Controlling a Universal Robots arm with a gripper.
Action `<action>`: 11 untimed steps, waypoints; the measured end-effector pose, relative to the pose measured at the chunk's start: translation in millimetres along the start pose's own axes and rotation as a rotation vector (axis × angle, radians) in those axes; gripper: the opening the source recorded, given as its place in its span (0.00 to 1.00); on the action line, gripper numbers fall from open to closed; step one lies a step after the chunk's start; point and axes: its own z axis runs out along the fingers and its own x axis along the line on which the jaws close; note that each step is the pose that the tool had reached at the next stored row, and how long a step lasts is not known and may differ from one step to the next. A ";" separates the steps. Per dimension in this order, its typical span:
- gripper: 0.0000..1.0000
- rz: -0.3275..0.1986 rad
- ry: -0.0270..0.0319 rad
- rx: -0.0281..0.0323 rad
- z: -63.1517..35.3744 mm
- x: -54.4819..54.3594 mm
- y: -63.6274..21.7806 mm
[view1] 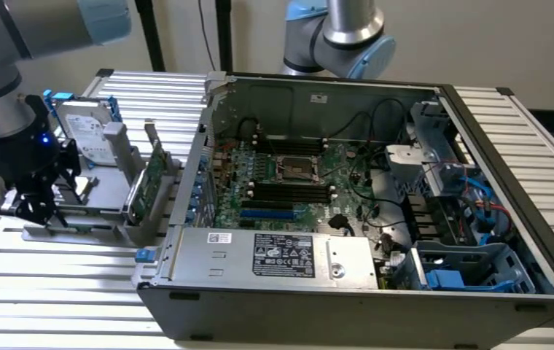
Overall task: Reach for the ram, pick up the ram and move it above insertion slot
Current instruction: 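Pick up the ram and move it above insertion slot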
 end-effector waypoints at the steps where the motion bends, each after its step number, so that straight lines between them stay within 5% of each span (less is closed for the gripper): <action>1: 0.48 -0.004 0.0001 0.0001 1.9 0.0 -0.1; 11: 0.48 -0.041 0.0011 -0.0001 20.0 0.1 -0.5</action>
